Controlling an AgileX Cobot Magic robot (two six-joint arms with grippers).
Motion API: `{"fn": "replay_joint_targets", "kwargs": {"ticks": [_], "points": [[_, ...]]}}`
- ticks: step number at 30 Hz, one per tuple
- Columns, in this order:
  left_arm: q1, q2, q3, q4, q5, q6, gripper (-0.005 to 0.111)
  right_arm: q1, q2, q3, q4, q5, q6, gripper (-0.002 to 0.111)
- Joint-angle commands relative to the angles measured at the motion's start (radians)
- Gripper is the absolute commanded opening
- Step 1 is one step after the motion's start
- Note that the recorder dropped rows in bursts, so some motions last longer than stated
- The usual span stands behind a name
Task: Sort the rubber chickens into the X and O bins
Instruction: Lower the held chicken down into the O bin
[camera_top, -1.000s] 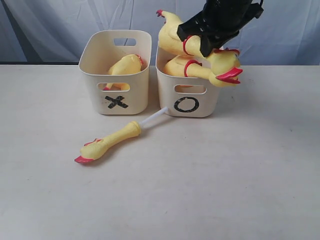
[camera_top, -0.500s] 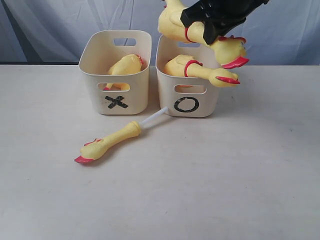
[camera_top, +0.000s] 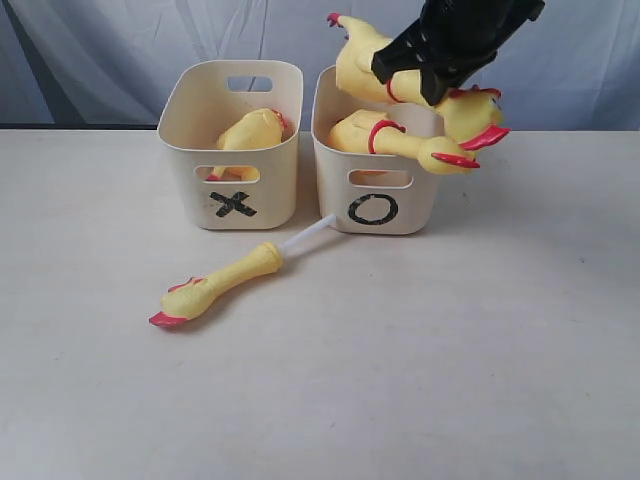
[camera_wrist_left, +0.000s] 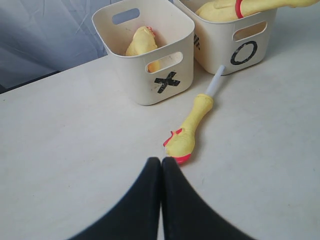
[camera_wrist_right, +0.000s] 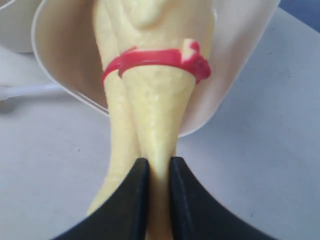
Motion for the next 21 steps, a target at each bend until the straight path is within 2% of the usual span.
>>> {"fn": "replay_joint_targets", "kwargs": {"ticks": [1,21], "points": [[-0.001,-0.007,0.001,0.002,-0.014,-0.005,0.0,-0.005,-0.007,-0.001,-0.085,-0.021,0.01,-0.001],[-0.001,-0.007,0.001,0.002,-0.026,-0.005,0.0,-0.005,0.041,-0.001,-0.172,-0.021,0.012,-0.001]]}}
